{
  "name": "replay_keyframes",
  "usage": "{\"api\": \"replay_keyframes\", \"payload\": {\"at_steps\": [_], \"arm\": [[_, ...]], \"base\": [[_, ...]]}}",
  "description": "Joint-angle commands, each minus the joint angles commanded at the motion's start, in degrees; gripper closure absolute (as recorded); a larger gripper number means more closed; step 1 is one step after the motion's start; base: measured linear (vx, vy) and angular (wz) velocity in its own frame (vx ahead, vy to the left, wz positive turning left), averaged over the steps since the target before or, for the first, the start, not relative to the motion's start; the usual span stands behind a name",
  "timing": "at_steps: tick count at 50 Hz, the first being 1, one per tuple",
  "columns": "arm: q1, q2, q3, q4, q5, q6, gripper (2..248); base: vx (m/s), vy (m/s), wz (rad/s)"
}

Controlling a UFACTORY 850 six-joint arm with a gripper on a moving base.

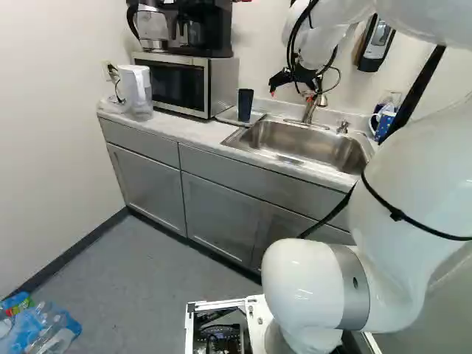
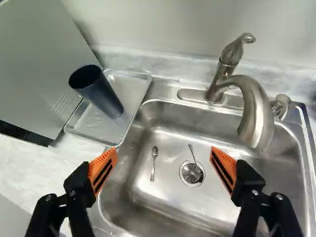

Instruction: Rinse the cup and place it in the tray

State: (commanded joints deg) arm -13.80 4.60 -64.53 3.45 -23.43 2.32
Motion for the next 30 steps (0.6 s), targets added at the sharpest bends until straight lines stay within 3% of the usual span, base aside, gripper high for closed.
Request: {"api": "replay_keyframes", "payload": {"at_steps": [30], "arm": [[-2.2, 2.5, 2.3, 1.2, -9.7, 0.0, 3]], "base": [[0.000, 0.000, 0.000]]}}
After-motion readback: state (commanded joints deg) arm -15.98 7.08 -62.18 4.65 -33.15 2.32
